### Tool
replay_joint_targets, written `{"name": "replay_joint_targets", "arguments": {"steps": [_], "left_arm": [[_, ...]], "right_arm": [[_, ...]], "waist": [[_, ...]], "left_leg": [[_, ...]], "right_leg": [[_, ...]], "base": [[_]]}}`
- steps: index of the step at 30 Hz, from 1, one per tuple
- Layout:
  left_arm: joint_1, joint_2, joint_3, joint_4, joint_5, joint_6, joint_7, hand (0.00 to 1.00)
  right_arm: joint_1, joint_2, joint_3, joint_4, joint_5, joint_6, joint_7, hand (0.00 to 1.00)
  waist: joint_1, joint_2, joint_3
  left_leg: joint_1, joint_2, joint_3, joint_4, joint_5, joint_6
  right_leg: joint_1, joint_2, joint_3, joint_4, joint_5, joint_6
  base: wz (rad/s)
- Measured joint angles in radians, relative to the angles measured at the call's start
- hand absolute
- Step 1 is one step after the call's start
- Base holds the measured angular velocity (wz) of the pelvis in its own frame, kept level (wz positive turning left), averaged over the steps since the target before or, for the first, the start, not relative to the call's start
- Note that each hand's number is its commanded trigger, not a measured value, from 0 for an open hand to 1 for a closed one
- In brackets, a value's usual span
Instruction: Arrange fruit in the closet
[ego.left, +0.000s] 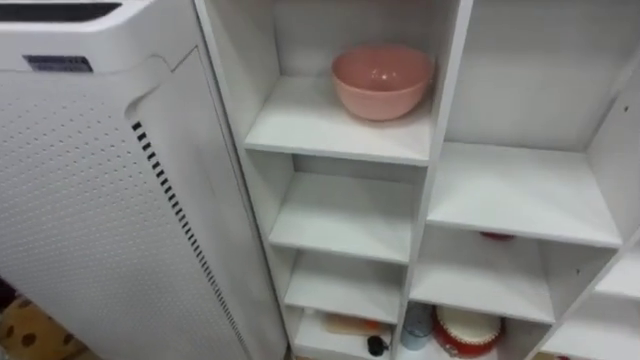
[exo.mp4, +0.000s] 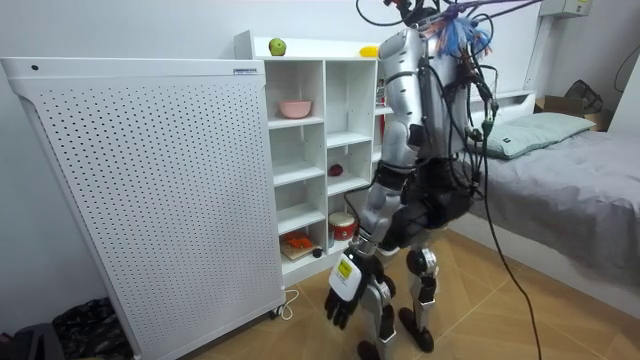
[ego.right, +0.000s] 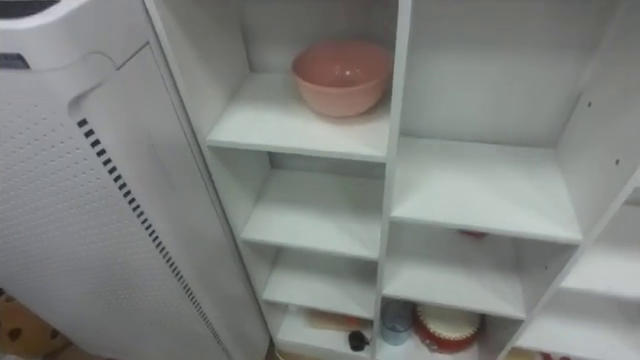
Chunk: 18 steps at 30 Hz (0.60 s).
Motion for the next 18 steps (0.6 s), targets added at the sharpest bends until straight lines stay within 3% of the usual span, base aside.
{"name": "replay_joint_targets", "arguments": {"steps": [3, 5, 9, 13, 18], "left_arm": [[0.016, -0.003, 0.021, 0.003, 0.068, -0.006, 0.009, 0.00], [0.021, -0.005, 0.022, 0.010, 0.099, -0.007, 0.023, 0.00], [-0.006, -0.016, 0.034, 0.020, 0.101, -0.009, 0.026, 0.00], [-0.022, -0.048, 0.142, 0.017, 0.105, -0.032, 0.050, 0.00], [-0.020, -0.080, 0.191, 0.024, 0.092, -0.044, 0.064, 0.00]], "right_arm": [[0.102, 0.027, 0.063, -0.002, -0.177, -0.007, -0.006, 0.00], [0.150, 0.072, 0.068, -0.003, -0.302, -0.005, -0.019, 0.00], [0.185, 0.105, 0.067, -0.005, -0.380, -0.009, -0.037, 0.00], [0.253, 0.125, 0.063, -0.026, -0.483, -0.026, -0.034, 0.00], [0.314, 0.158, 0.007, -0.034, -0.538, -0.027, -0.033, 0.00]], "waist": [[-0.016, -0.026, -0.0195], [-0.039, -0.041, -0.0280], [-0.069, -0.046, -0.0262], [-0.101, -0.047, -0.0262], [-0.123, -0.038, -0.0268]], "left_leg": [[0.119, 0.009, 0.013, -0.085, 0.005, -0.003], [0.202, 0.012, 0.015, -0.135, 0.006, -0.005], [0.314, 0.014, 0.036, -0.204, 0.007, -0.005], [0.397, 0.016, 0.050, -0.258, 0.008, -0.007], [0.472, 0.018, 0.071, -0.297, 0.008, -0.008]], "right_leg": [[0.123, 0.026, 0.000, -0.098, 0.014, 0.012], [0.208, 0.041, 0.006, -0.153, 0.019, 0.019], [0.300, 0.051, 0.017, -0.201, 0.023, 0.026], [0.370, 0.064, 0.039, -0.242, 0.026, 0.033], [0.429, 0.074, 0.068, -0.271, 0.029, 0.038]], "base": [[-0.05], [-0.08], [-0.12], [-0.13], [-0.13]]}}
